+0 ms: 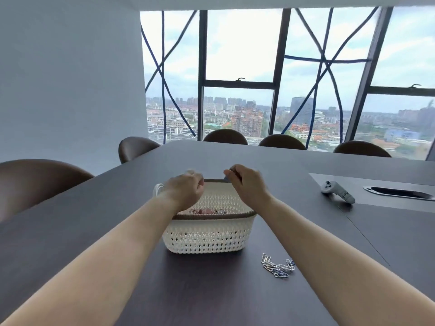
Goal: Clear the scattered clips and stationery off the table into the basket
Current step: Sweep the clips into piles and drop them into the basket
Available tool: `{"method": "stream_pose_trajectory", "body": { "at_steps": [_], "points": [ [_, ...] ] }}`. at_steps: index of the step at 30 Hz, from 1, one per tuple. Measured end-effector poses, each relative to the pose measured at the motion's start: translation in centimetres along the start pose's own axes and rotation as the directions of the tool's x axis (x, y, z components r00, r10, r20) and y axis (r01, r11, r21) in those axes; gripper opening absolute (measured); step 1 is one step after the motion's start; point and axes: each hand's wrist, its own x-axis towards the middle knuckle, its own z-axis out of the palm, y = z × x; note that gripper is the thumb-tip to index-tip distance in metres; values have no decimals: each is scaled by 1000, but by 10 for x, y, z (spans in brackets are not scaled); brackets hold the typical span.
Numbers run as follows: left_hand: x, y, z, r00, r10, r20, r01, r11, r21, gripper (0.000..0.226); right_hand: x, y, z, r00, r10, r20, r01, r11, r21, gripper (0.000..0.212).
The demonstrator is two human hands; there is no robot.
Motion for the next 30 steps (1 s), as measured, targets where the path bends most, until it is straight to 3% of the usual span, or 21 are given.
{"method": "stream_pose_trajectory", "body": {
  "at_steps": [2, 5, 10, 13, 16, 23, 27, 30],
  "points": [
    [0, -16, 0, 990, -14, 141, 21, 999, -46, 25, 8, 2, 13, 997, 9, 72, -6, 999, -40, 22],
    [-6, -27, -5, 982, 29, 185, -23, 999, -36, 29, 14, 5, 21, 968, 19, 249, 12, 992, -123, 21],
    [-23, -26, -6, 992, 124, -36, -124, 992, -3, 25, 11, 5, 20, 954, 37, 297, 52, 957, -287, 38],
    [-29, -20, -2, 966, 171, -193, -169, 985, 25, 25, 5, 4, 18, 969, 8, 248, 78, 939, -336, 36],
    [-29, -11, 0, 950, 169, -263, -169, 985, 23, 25, 0, 1, 9, 982, -29, 186, 98, 924, -371, 37],
    [-41, 0, 4, 966, 88, -244, -82, 996, 34, 24, -5, 6, 6, 959, 45, 281, 35, 961, -273, 34],
    [-47, -8, 9, 978, 66, -197, -55, 996, 64, 35, -13, 13, 2, 960, 11, 280, 45, 980, -195, 33],
    [-48, -1, 11, 971, 77, -226, -60, 995, 84, 29, -27, 18, -10, 966, -31, 257, 71, 987, -145, 35]
  ]
}}
